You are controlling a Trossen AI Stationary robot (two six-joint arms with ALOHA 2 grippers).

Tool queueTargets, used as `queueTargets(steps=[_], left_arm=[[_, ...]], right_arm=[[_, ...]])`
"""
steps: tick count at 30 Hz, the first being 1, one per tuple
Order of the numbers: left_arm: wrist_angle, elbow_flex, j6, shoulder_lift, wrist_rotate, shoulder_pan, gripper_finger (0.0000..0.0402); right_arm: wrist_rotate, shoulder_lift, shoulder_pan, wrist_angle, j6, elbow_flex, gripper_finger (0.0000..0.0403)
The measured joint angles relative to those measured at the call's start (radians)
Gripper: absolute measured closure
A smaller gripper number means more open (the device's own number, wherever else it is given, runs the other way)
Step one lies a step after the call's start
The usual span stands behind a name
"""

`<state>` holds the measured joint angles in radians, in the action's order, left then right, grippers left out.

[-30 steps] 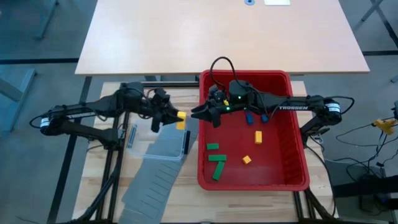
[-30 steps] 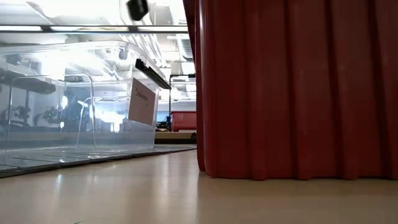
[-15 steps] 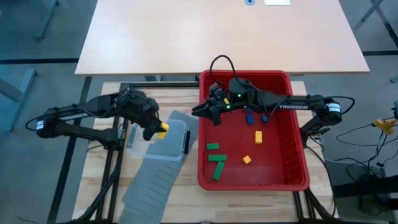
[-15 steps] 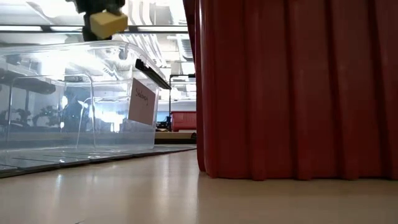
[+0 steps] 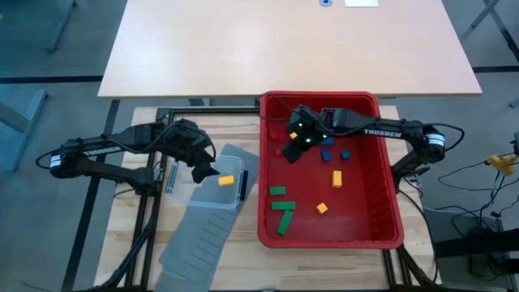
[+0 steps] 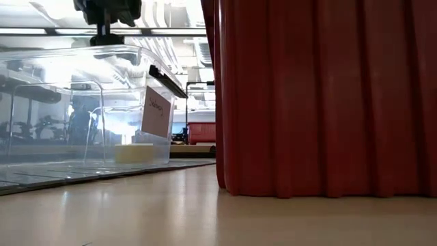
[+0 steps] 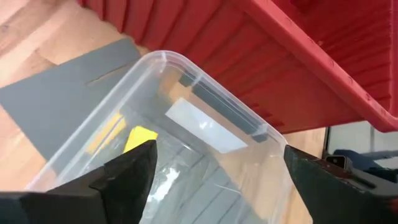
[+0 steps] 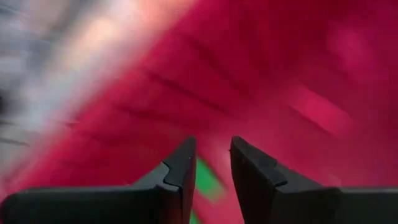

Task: Sort blocks
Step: Remove the top yellow block from the red bin

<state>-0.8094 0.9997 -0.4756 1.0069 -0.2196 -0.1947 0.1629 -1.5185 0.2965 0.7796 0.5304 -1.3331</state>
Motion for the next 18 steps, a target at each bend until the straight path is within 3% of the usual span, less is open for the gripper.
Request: queueTargets(steps=[5, 11, 18], left_arm=[[0.001, 0.000, -0.001, 0.000, 0.013, 0.000, 0.0087], [0.002, 0.000, -0.016, 0.000, 0.020, -0.001, 0.0088], [0.002, 0.000, -0.033, 0.000, 0.033, -0.001, 0.0088]], right_arm=[[-0.217, 0.000, 0.072, 0.333, -0.023, 0.000, 0.0349], [-0.127, 0.001, 0.141, 0.426, -0.060, 0.010, 0.0341], [-0.100, 0.004, 0.137, 0.567, -0.023, 0.105, 0.0271]])
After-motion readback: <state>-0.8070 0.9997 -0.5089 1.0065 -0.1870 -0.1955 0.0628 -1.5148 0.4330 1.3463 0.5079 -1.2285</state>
